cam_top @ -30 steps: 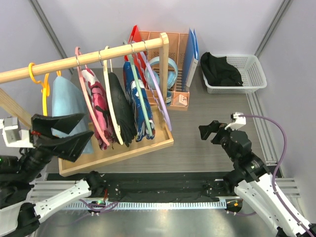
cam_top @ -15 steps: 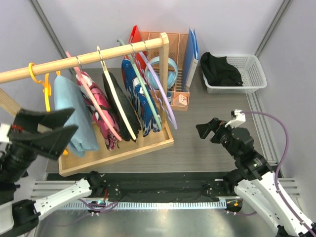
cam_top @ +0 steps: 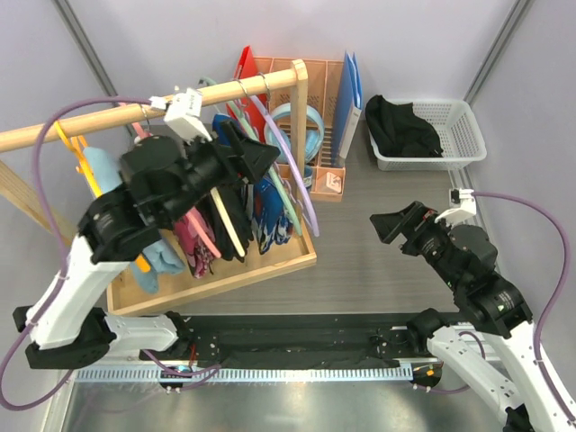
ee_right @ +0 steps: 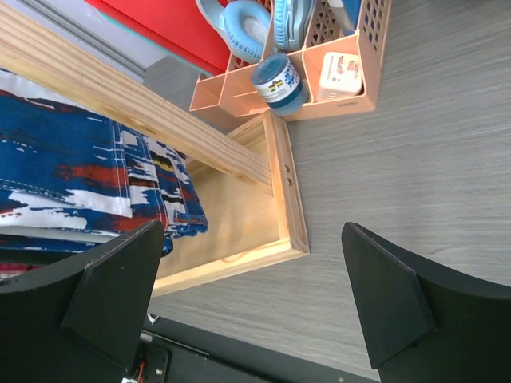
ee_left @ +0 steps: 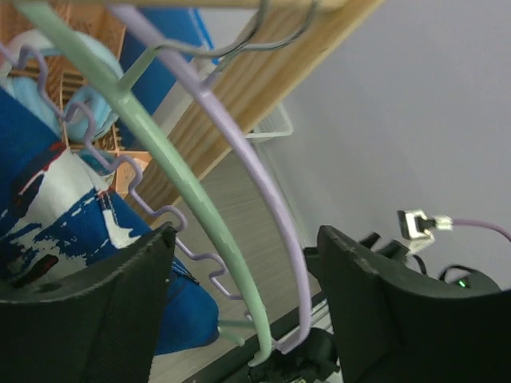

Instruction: Remove the trousers from the hanger

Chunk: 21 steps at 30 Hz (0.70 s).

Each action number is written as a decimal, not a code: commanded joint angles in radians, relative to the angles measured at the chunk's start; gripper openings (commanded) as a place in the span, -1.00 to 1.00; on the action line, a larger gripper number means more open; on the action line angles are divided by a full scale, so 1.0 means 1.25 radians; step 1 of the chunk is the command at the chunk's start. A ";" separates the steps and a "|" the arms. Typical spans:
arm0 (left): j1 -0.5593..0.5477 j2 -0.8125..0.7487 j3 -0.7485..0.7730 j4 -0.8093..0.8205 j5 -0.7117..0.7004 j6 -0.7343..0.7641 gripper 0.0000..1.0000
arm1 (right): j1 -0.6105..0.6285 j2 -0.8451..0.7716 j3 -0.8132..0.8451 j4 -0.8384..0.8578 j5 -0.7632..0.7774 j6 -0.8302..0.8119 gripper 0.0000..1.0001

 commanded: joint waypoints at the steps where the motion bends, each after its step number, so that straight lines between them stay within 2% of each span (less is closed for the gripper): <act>1: -0.002 -0.032 -0.065 0.035 -0.122 -0.070 0.34 | 0.002 -0.036 0.041 -0.054 0.023 0.008 0.98; 4: 0.000 -0.043 -0.130 0.107 -0.131 -0.081 0.25 | 0.002 -0.060 0.046 -0.067 0.036 -0.001 0.98; 7: 0.002 -0.030 -0.141 0.130 -0.131 -0.081 0.21 | 0.003 -0.076 0.054 -0.086 0.049 -0.011 0.98; 11: 0.014 -0.021 -0.150 0.152 -0.131 -0.080 0.03 | 0.003 -0.088 0.061 -0.102 0.050 -0.013 0.98; 19: 0.056 -0.024 -0.190 0.204 -0.099 -0.087 -0.12 | 0.003 -0.089 0.086 -0.107 -0.048 -0.032 0.96; 21: 0.060 -0.030 -0.195 0.215 -0.093 -0.086 -0.30 | 0.003 -0.088 0.101 -0.104 -0.076 -0.046 0.96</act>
